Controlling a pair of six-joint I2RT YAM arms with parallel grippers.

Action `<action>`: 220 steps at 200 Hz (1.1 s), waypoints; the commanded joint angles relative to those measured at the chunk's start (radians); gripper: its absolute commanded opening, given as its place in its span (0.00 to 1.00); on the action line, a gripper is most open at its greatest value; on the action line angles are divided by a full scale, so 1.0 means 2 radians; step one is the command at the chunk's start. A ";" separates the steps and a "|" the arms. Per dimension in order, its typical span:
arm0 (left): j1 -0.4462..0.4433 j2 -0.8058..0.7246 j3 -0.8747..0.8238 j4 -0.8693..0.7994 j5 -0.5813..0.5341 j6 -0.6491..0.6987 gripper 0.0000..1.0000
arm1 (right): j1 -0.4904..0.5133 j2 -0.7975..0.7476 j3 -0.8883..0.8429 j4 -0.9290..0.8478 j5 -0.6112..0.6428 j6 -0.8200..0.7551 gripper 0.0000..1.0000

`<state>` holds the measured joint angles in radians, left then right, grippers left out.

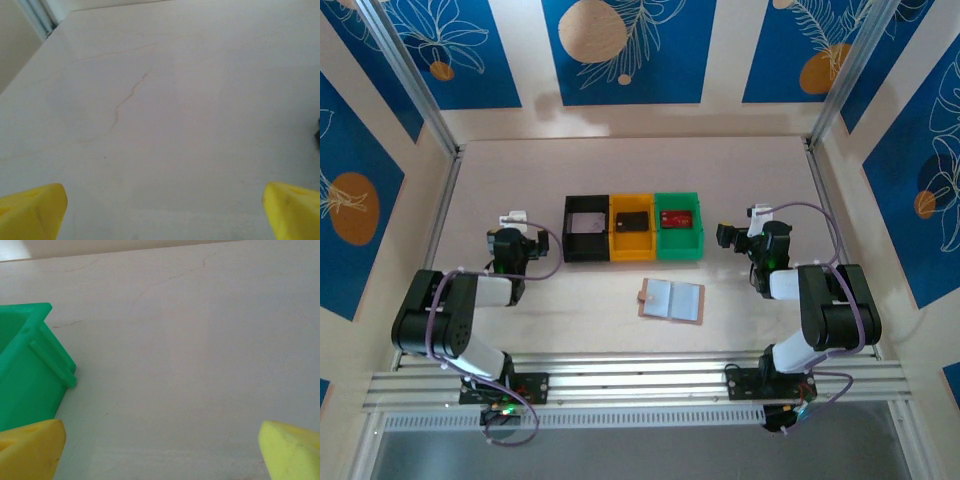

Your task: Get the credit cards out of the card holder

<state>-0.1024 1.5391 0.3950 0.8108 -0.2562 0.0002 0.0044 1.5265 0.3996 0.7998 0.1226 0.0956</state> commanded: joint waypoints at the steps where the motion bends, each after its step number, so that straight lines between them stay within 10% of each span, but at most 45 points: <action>1: 0.005 0.008 -0.007 0.047 0.040 0.014 1.00 | 0.000 -0.002 0.007 0.007 -0.007 0.003 0.99; 220: 0.004 0.011 -0.016 0.073 0.038 0.017 1.00 | -0.001 -0.002 0.007 0.004 -0.011 0.004 0.99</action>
<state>-0.1020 1.5543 0.3759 0.9276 -0.2012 0.0288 0.0040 1.5261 0.3996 0.7998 0.1219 0.0986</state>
